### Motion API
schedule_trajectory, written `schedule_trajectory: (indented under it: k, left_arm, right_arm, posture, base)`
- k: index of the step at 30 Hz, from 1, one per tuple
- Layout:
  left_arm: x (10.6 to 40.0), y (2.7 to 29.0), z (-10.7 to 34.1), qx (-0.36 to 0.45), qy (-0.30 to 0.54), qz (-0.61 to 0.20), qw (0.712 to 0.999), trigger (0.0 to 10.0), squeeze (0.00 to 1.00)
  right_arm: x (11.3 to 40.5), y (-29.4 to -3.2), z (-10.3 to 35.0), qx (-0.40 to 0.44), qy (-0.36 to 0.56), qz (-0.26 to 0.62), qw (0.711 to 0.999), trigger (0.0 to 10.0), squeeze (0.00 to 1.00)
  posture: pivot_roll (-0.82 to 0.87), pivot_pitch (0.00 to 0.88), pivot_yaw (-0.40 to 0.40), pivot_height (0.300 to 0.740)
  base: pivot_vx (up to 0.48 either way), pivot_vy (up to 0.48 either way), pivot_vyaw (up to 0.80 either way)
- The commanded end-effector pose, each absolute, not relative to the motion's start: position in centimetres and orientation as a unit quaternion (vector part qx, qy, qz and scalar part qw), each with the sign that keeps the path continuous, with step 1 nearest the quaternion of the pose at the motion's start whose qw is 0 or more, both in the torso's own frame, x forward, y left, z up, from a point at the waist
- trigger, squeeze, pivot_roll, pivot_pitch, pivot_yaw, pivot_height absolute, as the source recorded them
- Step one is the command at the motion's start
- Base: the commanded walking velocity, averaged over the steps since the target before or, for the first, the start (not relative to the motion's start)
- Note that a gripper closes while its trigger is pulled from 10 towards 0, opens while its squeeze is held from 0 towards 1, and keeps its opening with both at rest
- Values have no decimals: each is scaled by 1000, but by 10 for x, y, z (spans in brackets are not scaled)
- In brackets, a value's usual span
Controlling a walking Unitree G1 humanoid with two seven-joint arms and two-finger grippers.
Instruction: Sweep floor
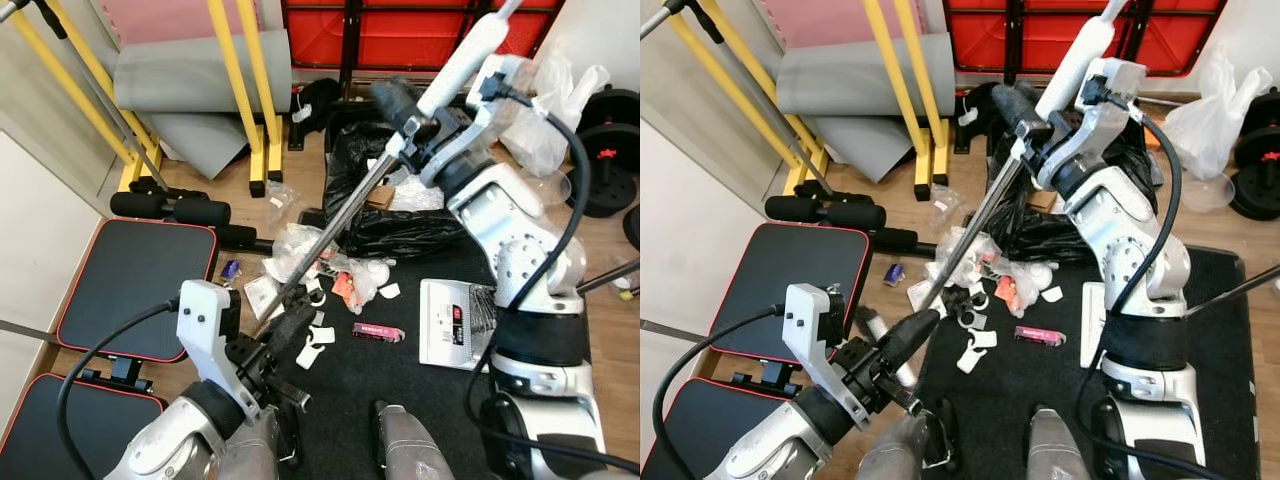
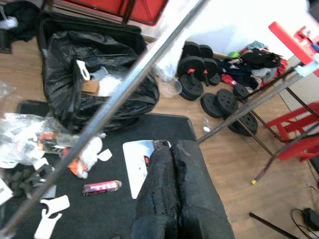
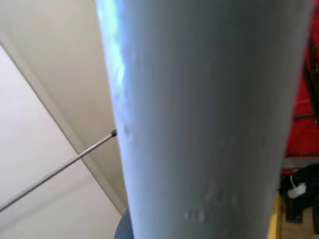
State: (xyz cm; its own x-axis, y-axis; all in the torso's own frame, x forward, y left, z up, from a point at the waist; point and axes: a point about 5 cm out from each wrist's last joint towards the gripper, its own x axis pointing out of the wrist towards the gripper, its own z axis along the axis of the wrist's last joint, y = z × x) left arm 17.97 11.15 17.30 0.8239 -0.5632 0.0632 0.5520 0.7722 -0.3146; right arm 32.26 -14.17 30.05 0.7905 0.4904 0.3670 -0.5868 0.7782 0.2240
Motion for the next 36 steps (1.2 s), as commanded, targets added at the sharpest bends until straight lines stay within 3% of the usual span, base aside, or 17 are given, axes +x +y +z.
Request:
schedule_trajectory:
  k: [1, 8, 23, 29, 36]
  left_arm:
    - [179, 114, 169, -159, 24, -293, 942, 10000, 0]
    - [193, 132, 172, -131, -2, -198, 971, 10000, 0]
    - [207, 161, 181, -111, -56, -97, 988, 10000, 0]
    - [209, 159, 181, -130, -62, -96, 985, 10000, 0]
    - [210, 130, 174, -168, -45, -147, 974, 10000, 0]
  right_arm:
    - [314, -133, 308, 177, -159, 330, 913, 10000, 0]
    - [295, -117, 305, 142, -124, 376, 907, 10000, 0]
    - [293, -102, 307, 70, -156, 380, 909, 10000, 0]
    - [295, -97, 307, 64, -164, 370, 912, 10000, 0]
    - [303, -94, 298, 91, -162, 323, 928, 10000, 0]
  posture:
    - [-97, 242, 51, 740]
    - [-113, 205, 50, 740]
    - [-108, 138, -15, 740]
    - [-108, 130, -26, 740]
    - [-120, 136, -23, 740]
  base:
    - [0, 0, 0]
    - [0, 0, -57]
    - [0, 0, -800]
    - [0, 0, -800]
    - [0, 0, -671]
